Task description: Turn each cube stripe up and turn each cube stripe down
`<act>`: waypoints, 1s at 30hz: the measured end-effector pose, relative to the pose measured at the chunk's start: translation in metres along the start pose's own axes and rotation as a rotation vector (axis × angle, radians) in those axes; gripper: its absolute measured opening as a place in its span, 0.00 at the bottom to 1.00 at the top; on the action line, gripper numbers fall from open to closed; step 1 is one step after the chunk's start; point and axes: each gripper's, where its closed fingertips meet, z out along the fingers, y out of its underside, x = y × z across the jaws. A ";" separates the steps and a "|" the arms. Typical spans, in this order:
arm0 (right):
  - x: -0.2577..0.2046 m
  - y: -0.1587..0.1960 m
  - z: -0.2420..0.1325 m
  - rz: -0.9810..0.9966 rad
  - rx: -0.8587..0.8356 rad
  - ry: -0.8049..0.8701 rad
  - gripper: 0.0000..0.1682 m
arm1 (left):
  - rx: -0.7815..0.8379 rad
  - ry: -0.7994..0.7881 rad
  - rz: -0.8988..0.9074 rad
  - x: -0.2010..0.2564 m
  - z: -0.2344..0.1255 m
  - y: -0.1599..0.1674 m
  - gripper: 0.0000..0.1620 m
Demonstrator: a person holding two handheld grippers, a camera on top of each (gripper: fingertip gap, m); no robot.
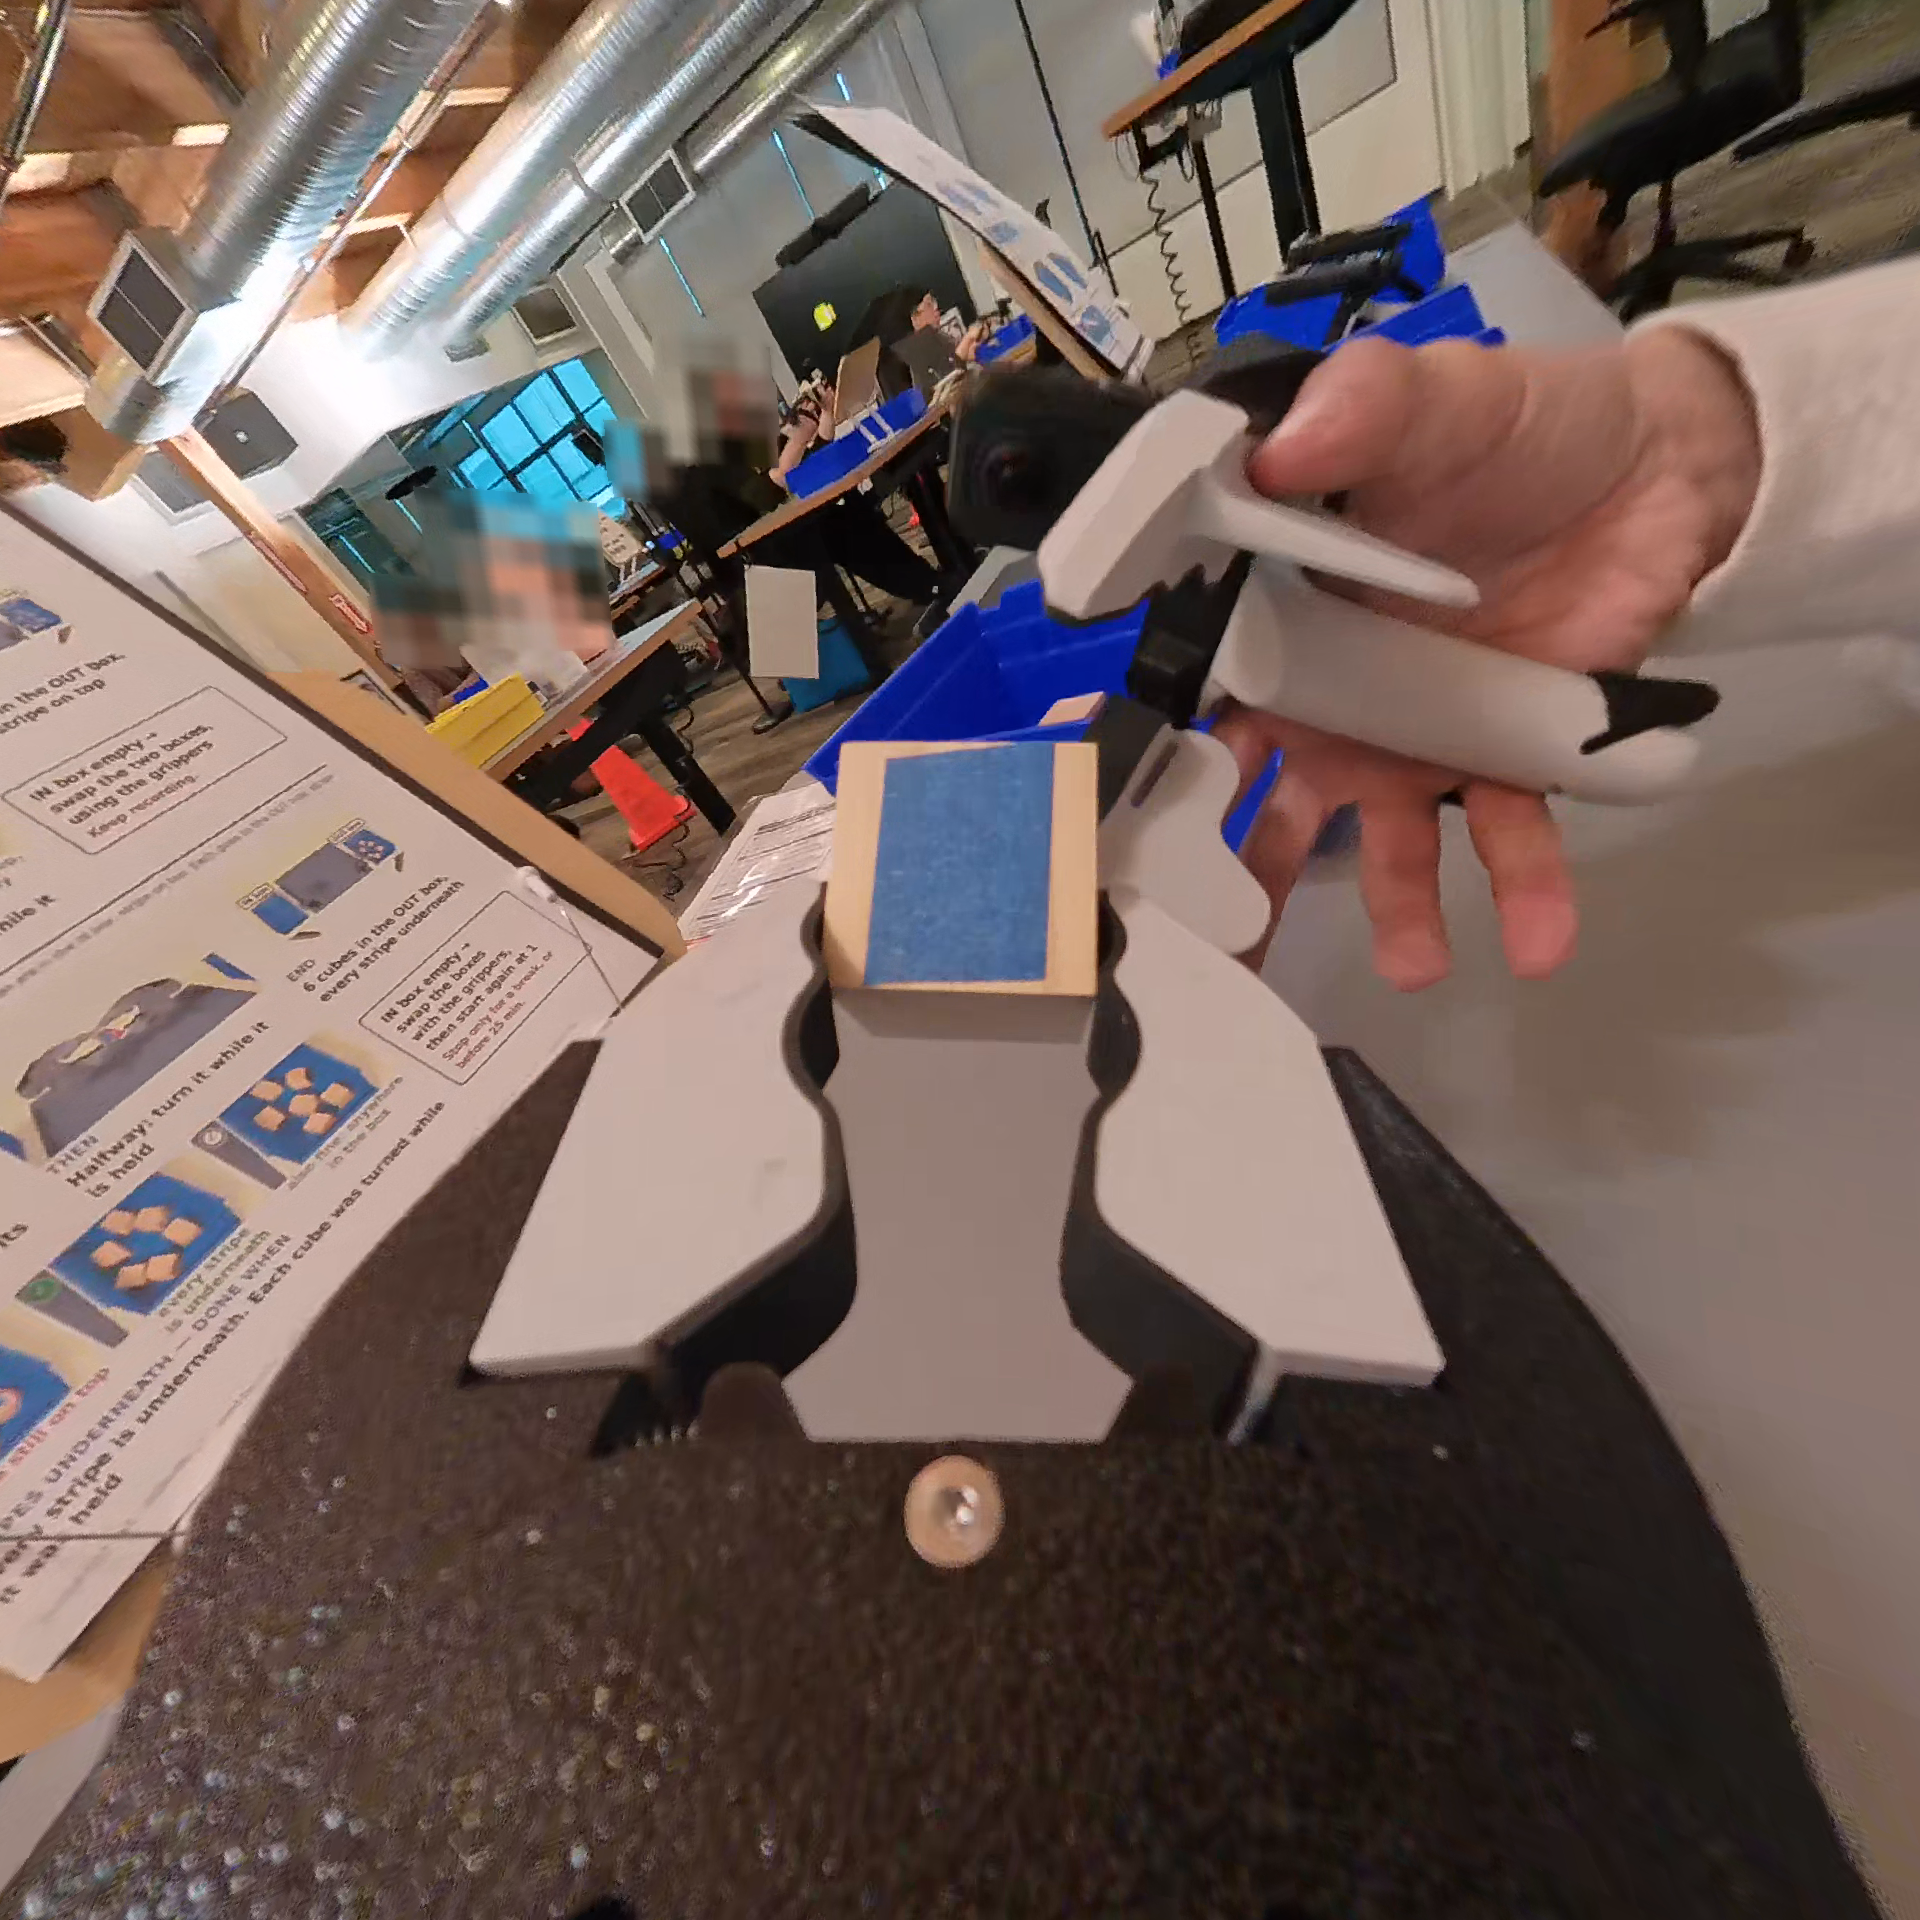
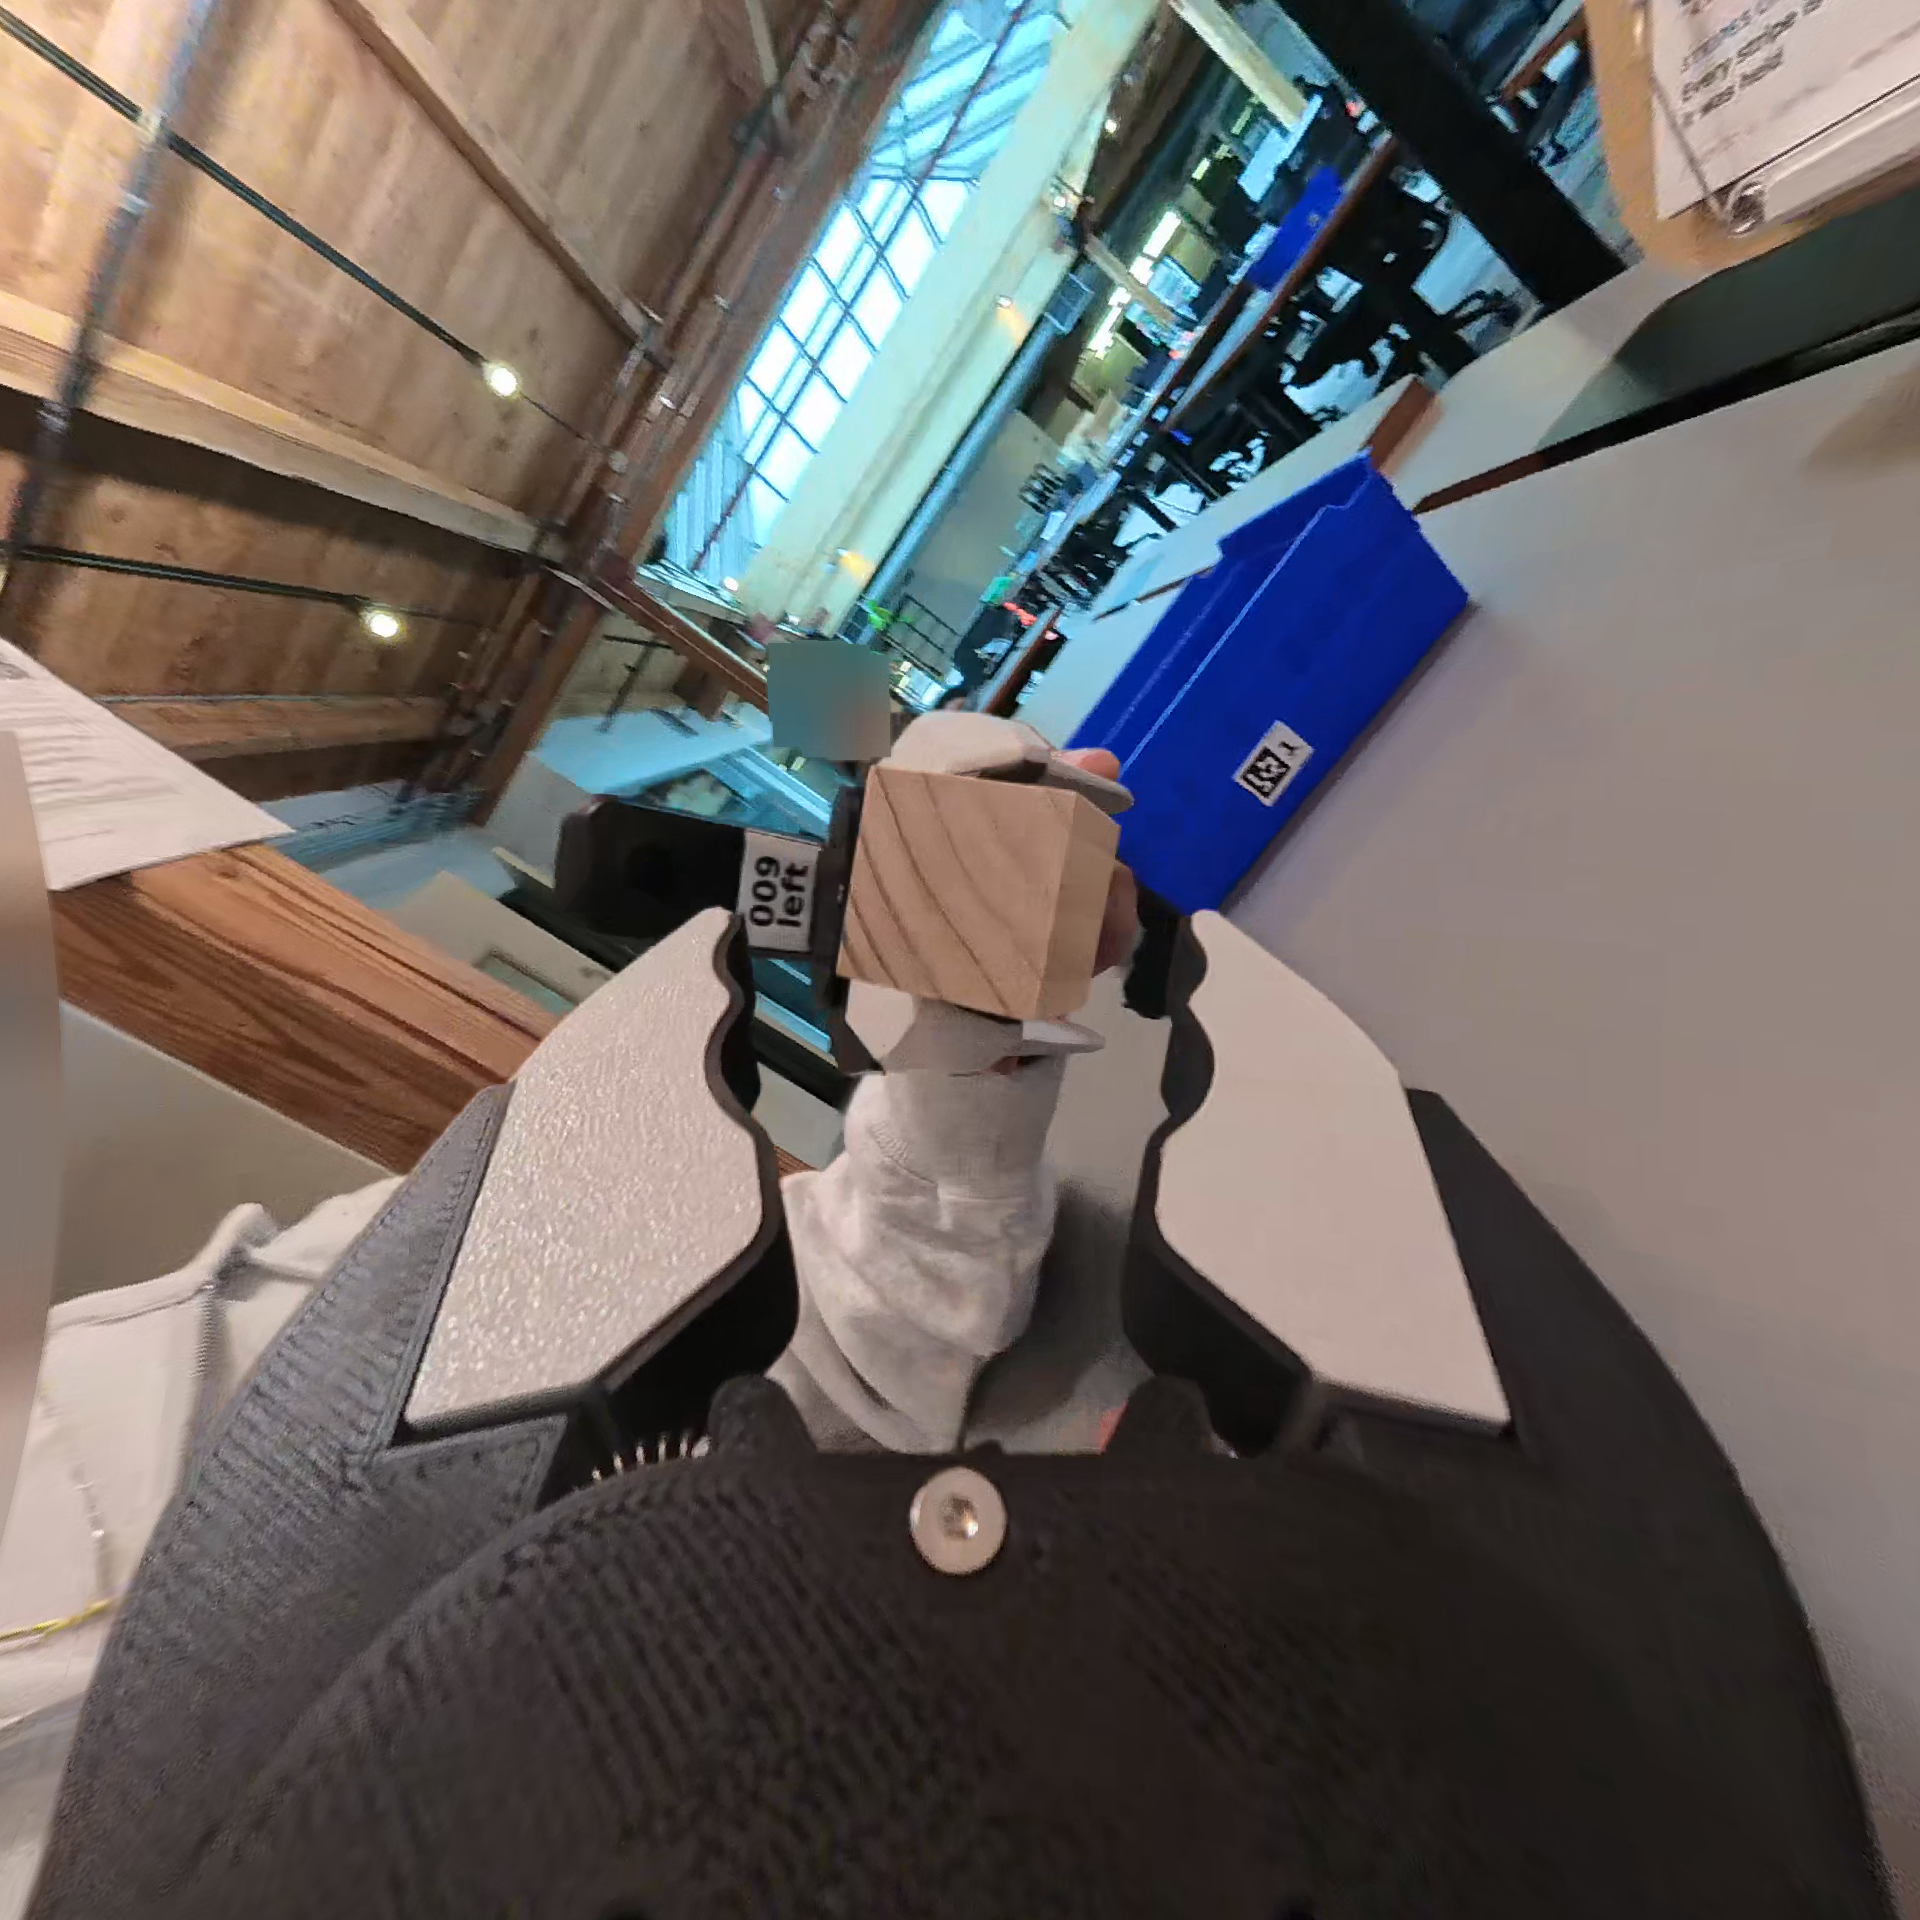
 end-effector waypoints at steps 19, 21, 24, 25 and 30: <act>-0.006 0.007 0.008 0.151 -0.124 -0.149 0.46 | 0.098 0.003 0.084 0.012 -0.003 -0.013 0.28; -0.015 0.010 0.010 0.175 -0.131 -0.224 0.45 | 0.128 0.006 0.081 0.013 -0.004 -0.018 0.28; -0.026 0.014 0.014 0.191 -0.147 -0.300 0.45 | 0.184 0.020 0.060 0.014 -0.006 -0.026 0.28; -0.030 0.012 0.015 0.213 -0.131 -0.342 0.45 | 0.201 0.027 0.053 0.015 -0.007 -0.028 0.28; -0.042 0.010 0.017 0.288 -0.105 -0.486 0.40 | 0.268 0.049 0.021 0.018 -0.010 -0.037 0.28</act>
